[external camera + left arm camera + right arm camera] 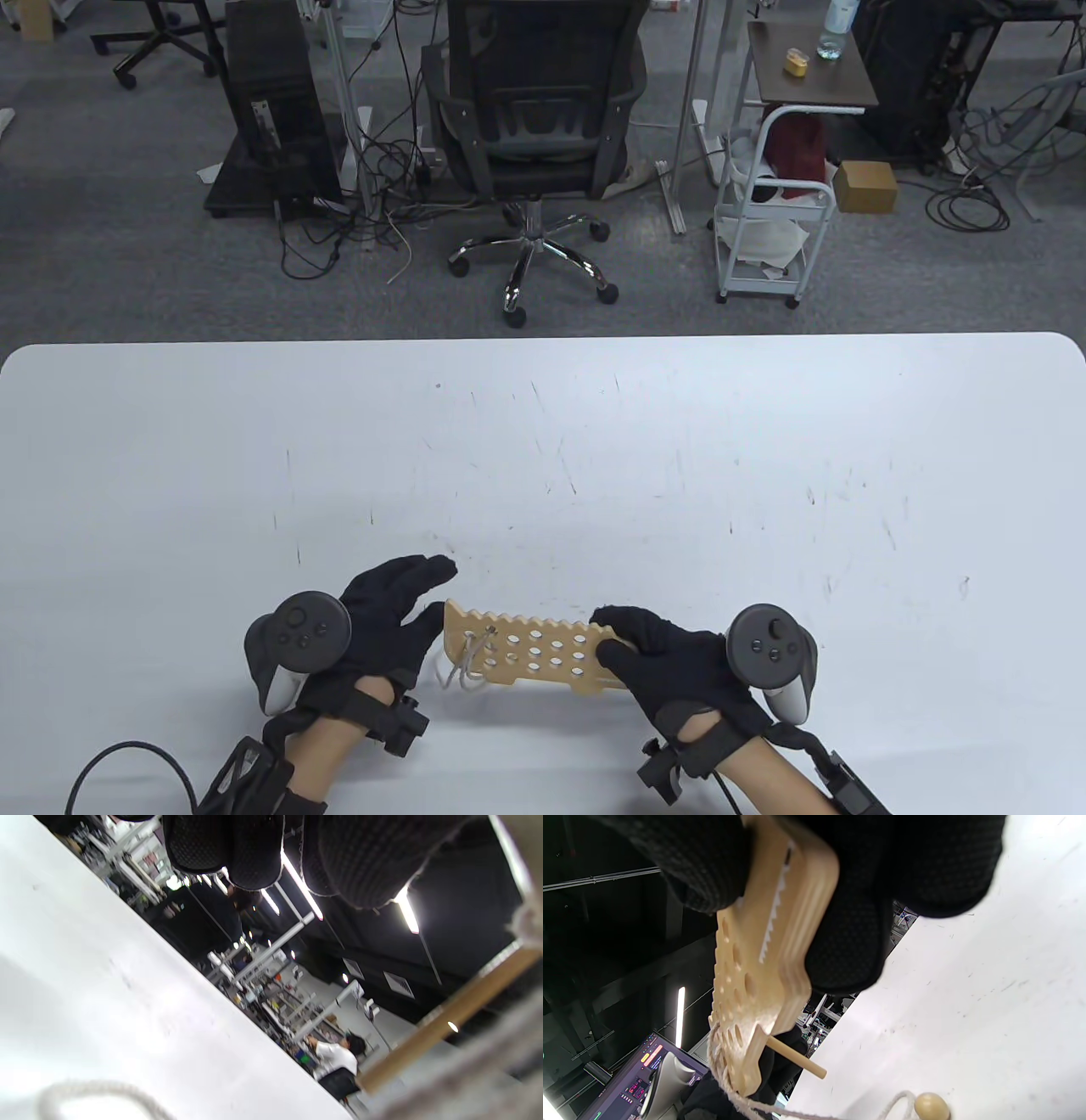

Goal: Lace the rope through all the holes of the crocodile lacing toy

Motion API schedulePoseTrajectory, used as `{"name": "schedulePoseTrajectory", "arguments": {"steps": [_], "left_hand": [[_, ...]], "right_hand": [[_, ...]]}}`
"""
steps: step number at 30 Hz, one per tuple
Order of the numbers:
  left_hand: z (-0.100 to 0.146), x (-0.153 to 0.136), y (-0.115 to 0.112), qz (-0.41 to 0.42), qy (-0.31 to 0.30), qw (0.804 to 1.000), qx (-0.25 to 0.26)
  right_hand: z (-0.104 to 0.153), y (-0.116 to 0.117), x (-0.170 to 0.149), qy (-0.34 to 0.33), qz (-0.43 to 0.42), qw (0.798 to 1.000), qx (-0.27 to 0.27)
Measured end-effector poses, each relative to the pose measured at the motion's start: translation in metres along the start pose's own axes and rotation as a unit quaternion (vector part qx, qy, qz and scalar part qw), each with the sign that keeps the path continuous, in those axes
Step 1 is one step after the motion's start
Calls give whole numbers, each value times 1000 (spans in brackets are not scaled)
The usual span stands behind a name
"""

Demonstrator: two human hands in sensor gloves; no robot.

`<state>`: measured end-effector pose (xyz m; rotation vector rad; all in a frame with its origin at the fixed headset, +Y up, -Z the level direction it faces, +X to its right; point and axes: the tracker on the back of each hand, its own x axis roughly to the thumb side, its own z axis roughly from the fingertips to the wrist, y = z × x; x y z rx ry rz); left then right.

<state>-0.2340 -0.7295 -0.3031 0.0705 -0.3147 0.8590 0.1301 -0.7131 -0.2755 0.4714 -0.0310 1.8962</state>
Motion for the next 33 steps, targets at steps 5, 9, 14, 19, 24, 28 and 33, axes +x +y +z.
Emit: {"name": "schedulePoseTrajectory", "arguments": {"steps": [5,9,14,19,24,28,33], "left_hand": [[-3,3,-11,12,-28,998,-57],[-3,4,-17,22,-32,995,-92],[-3,6,-24,40,-39,991,-123],[-4,7,-27,62,-40,989,-131],[-4,7,-28,73,-41,988,-133],[-4,7,-28,80,-38,987,-133],[-4,7,-27,76,-32,989,-125]], "right_hand": [[0,-1,0,-1,-7,1000,2],[0,0,0,0,-12,1000,4],[0,0,1,-2,-16,1000,9],[0,2,1,-4,-18,1000,17],[0,3,1,-5,-19,1000,19],[-1,2,1,-4,-20,1000,16],[-1,-1,1,-3,-17,1000,6]]}}
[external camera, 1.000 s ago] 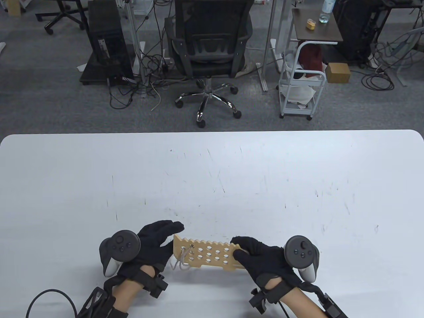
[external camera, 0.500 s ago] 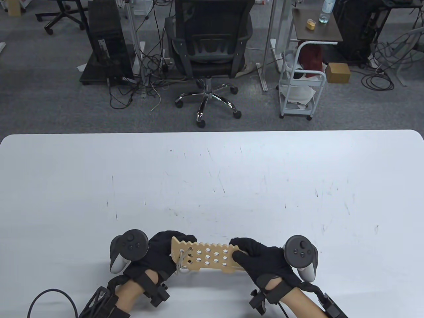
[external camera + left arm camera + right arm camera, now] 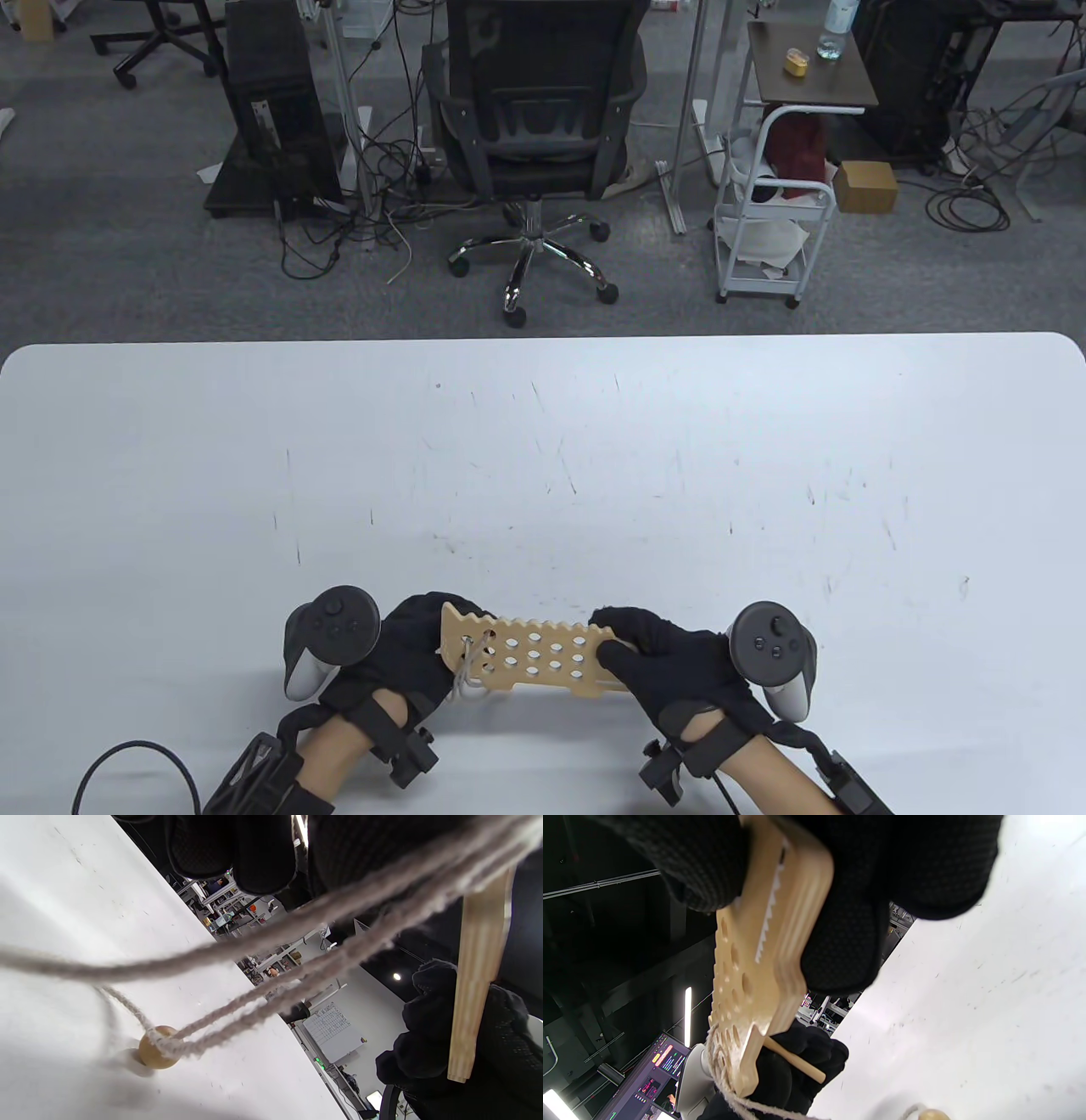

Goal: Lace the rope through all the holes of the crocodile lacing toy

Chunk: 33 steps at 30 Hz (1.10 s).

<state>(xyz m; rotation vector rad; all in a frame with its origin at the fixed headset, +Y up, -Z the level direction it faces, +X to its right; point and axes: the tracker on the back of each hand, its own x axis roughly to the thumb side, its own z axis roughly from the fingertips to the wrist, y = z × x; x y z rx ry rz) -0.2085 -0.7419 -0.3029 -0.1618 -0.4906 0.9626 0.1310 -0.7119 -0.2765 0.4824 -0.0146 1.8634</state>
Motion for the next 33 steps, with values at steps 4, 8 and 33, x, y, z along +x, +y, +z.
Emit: {"name": "schedulePoseTrajectory", "arguments": {"steps": [4,8,33], "left_hand": [[1,-1,3,-10,10,1000,17],[2,-3,7,-5,20,999,34],[12,-11,32,21,57,992,111]], "right_hand": [[0,-4,-1,4,1,1000,-11],[-1,-10,-3,8,-1,1000,-23],[-6,-44,-22,55,3,995,-83]]}}
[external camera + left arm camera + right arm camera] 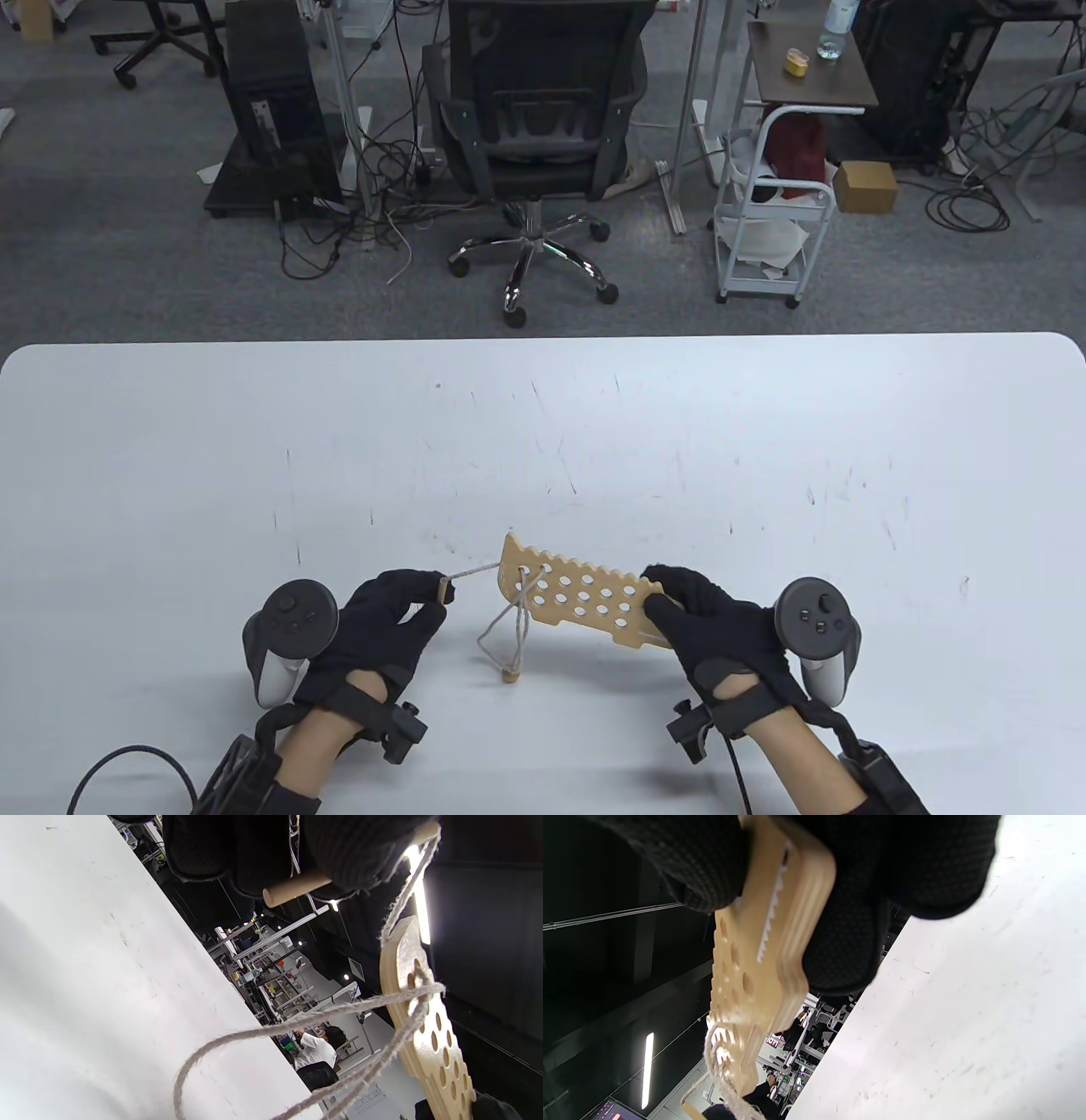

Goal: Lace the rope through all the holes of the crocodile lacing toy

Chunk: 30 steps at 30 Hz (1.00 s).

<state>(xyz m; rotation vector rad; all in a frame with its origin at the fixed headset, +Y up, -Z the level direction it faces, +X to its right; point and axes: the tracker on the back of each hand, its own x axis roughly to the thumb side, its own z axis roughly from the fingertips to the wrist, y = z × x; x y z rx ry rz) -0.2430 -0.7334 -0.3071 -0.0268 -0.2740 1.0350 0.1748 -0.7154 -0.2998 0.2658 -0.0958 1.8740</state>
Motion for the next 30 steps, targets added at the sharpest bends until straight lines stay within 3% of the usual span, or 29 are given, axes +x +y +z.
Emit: {"name": "schedulePoseTrajectory", "arguments": {"steps": [30], "left_hand": [[8,-2,28,66,-5,996,63]], "right_hand": [[-12,-25,-23,61,17,997,-55]]}}
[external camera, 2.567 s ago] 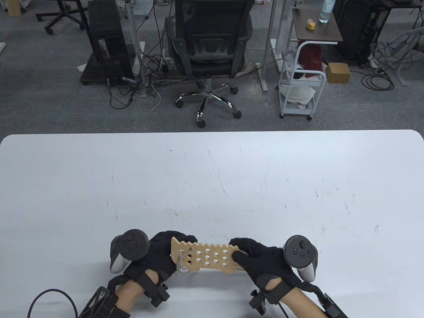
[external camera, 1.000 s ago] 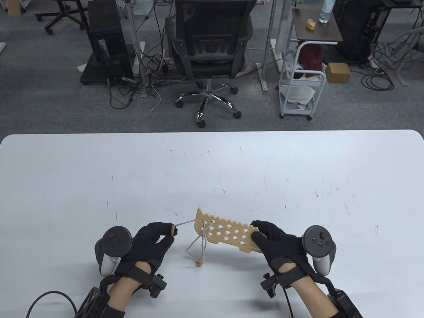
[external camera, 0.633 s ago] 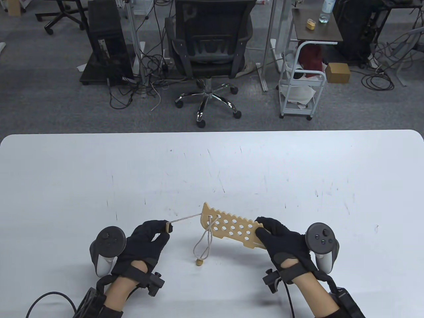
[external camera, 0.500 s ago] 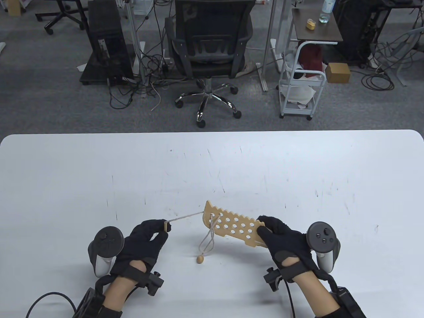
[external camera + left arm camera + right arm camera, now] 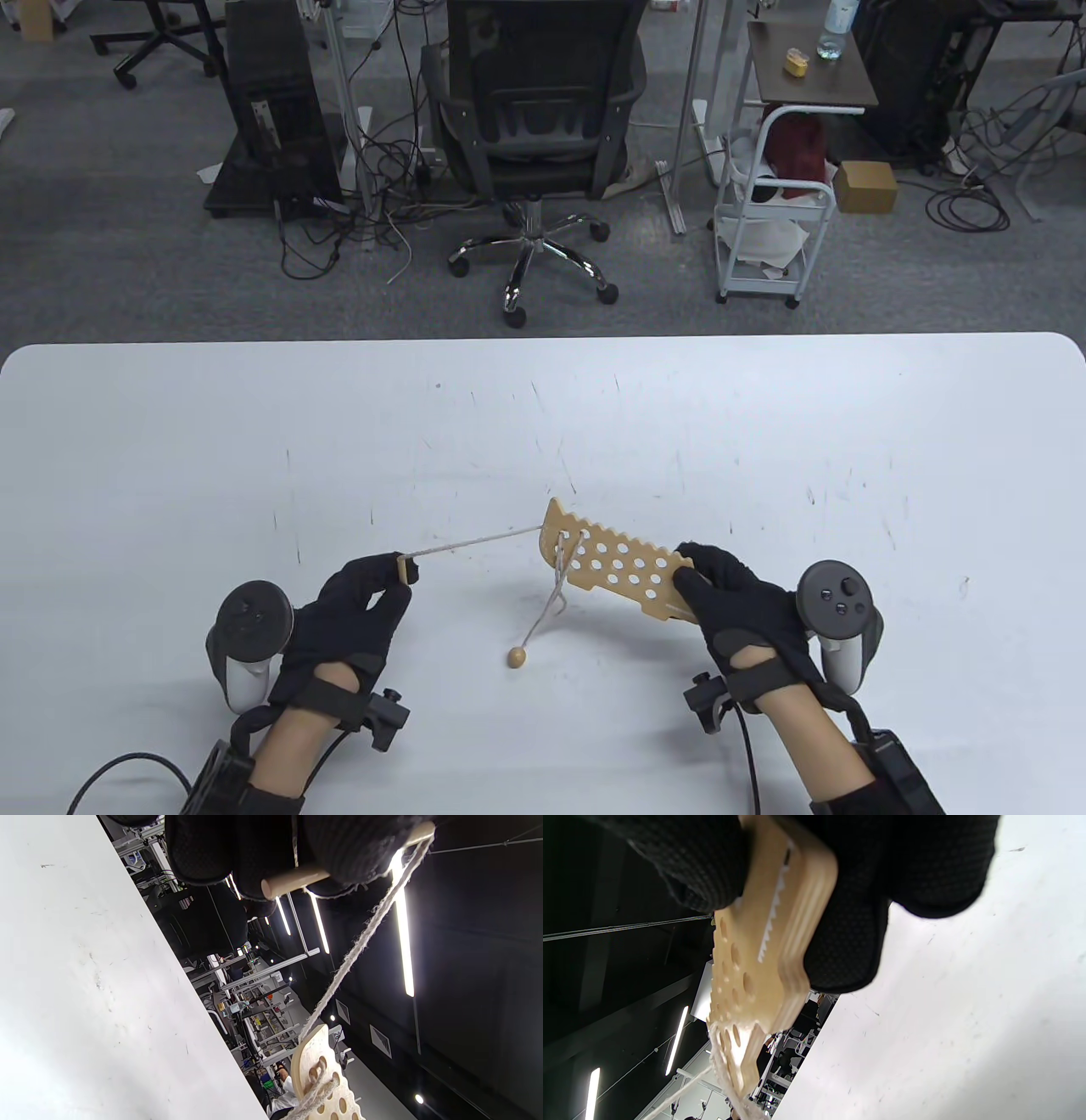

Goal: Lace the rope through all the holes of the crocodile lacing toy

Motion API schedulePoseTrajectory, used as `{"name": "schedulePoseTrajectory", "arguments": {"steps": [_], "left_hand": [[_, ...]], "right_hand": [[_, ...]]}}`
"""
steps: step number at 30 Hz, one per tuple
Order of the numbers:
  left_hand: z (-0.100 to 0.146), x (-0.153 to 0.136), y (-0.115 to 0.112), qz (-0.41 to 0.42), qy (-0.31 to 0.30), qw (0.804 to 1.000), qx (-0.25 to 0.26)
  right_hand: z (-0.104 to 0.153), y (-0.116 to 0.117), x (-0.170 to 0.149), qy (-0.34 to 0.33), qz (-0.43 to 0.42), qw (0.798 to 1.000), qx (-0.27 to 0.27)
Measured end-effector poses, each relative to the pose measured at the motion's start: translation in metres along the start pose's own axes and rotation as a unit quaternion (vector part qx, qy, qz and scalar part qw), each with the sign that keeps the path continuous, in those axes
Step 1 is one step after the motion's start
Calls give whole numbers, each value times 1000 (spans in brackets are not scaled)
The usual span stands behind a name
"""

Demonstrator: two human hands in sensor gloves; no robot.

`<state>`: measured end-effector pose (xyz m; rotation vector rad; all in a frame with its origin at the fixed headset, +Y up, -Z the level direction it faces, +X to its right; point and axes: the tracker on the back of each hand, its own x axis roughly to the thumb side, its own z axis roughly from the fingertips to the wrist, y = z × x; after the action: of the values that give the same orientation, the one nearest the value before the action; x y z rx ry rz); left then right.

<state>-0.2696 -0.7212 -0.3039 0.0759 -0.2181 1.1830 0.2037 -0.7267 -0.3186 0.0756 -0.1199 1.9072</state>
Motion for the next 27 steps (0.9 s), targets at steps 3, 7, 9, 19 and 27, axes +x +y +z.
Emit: {"name": "schedulePoseTrajectory", "arguments": {"steps": [3,7,9,19,27], "left_hand": [[1,0,3,10,1,1000,7],[1,-1,6,20,2,1000,15],[1,-1,8,25,2,1000,17],[3,-1,18,40,1,998,39],[4,-4,30,55,0,997,61]], "right_hand": [[-2,-3,-2,6,1,1000,-7],[-3,-7,-5,14,2,1000,-17],[-4,-9,-7,18,3,1000,-23],[-10,-18,-15,36,3,998,-42],[-13,-25,-22,50,5,997,-57]]}}
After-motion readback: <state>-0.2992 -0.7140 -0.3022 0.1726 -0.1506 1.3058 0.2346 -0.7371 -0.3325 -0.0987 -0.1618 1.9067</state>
